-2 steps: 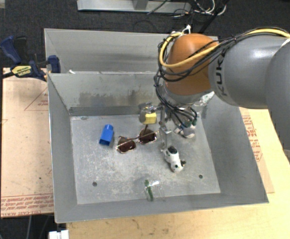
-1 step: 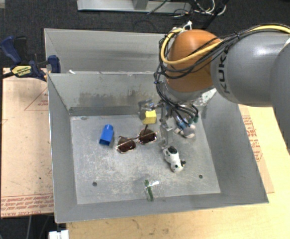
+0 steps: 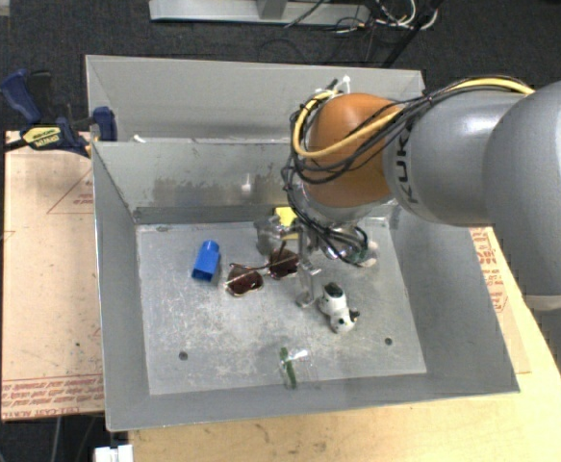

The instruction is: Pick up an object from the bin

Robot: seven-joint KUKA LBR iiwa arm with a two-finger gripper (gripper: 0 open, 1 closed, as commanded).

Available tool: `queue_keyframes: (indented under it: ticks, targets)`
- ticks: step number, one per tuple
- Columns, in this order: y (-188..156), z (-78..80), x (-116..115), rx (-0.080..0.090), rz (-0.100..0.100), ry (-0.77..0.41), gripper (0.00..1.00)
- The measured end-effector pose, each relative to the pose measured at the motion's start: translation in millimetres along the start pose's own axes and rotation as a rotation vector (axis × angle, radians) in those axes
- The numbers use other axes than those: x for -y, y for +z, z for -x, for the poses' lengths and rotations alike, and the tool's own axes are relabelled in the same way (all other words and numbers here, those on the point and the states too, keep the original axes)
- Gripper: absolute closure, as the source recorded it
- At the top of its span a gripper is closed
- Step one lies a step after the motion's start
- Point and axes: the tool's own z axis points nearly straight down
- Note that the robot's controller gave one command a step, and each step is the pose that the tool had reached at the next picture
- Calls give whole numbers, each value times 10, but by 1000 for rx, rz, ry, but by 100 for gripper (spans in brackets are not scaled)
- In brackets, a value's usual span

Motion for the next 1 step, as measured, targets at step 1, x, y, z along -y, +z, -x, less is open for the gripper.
queue_keyframes:
  ticks: [1]
  targets:
    - [-18,-2,-82,2,0,-89,100]
